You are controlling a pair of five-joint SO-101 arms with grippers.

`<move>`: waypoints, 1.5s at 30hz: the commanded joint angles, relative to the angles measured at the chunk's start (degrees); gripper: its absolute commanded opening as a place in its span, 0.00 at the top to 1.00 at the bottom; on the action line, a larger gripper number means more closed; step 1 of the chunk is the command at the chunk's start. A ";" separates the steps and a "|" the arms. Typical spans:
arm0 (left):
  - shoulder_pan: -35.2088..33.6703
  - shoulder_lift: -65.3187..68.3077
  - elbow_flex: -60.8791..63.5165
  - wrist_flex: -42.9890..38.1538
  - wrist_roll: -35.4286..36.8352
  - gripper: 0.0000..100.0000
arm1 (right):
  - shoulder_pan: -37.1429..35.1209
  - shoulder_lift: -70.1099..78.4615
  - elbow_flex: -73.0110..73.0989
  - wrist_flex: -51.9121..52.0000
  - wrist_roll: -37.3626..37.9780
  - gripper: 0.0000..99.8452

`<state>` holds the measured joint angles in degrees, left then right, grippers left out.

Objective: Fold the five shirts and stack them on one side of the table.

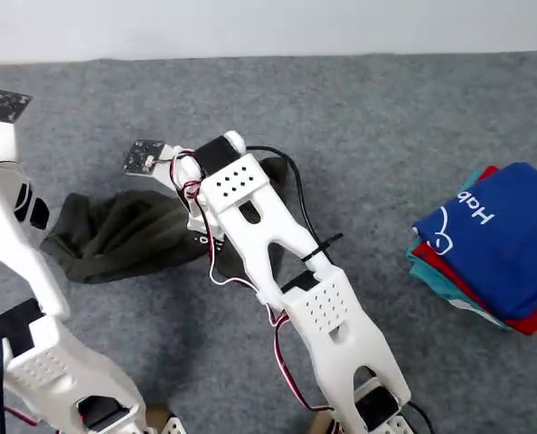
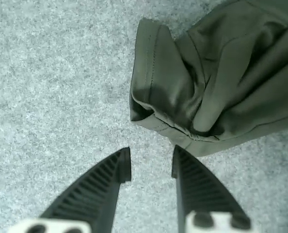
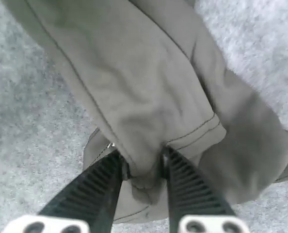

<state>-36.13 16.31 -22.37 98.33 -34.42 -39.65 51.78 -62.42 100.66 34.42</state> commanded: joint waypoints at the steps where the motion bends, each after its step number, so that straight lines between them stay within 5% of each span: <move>1: -0.53 -0.79 -0.31 0.79 -0.09 0.86 | -0.22 -3.56 -0.18 1.27 0.18 0.87; 16: -0.53 -0.79 -0.22 0.79 -0.09 0.86 | -1.54 -0.40 -7.12 0.40 0.35 0.88; 19: -0.53 -0.79 -0.22 0.79 -0.09 0.86 | -1.71 -0.22 -7.21 -1.10 0.62 0.94; 30: -0.26 -0.62 -0.04 0.53 -0.09 0.86 | 0.31 -12.97 -5.10 2.42 2.99 0.99; 45: 1.67 -0.79 4.62 0.44 -0.44 0.85 | 0.66 -50.86 46.07 2.24 2.55 0.99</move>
<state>-35.78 16.31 -17.98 98.33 -34.15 -38.59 9.67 -25.32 100.66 36.79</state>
